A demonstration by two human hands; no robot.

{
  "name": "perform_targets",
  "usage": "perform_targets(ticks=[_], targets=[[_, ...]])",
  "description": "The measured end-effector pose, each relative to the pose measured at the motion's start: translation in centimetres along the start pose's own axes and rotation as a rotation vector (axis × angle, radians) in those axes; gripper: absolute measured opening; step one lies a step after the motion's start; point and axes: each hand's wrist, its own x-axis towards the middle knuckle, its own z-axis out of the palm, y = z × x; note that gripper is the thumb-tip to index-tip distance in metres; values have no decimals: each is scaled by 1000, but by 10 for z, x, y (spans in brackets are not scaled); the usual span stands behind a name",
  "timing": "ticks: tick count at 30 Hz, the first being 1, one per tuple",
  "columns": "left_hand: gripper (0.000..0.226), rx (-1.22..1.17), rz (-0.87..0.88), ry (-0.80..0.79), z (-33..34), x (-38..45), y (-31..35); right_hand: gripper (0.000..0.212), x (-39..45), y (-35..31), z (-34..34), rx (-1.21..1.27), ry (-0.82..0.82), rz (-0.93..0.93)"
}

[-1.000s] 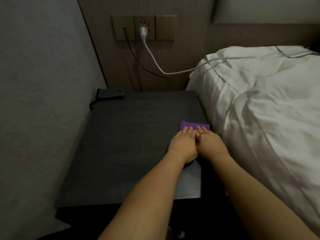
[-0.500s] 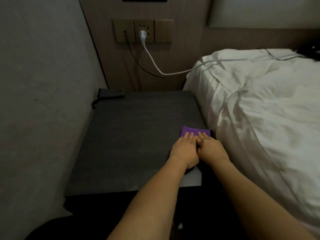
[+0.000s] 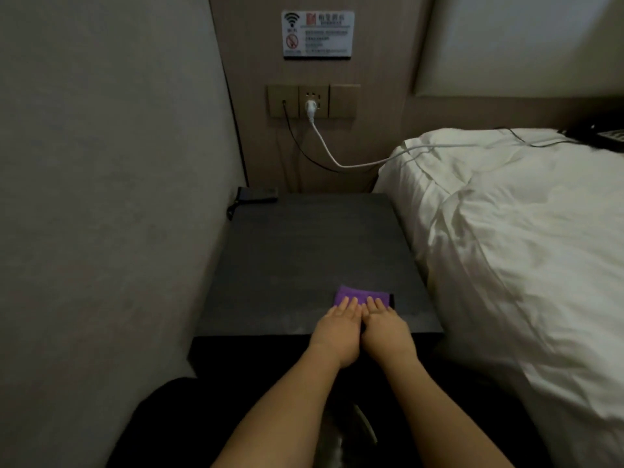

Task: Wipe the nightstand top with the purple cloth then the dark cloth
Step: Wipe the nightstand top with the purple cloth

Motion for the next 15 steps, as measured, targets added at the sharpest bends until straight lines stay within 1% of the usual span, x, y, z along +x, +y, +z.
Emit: perform_targets(ticks=[6,15], targets=[[65,24,-124,-26,-3,-39,-55,52,4,-71,1,-28,-19,-112],[63,7,-274,-1,9,-84,-131,52,18,-155,8,-43,-55,-276]])
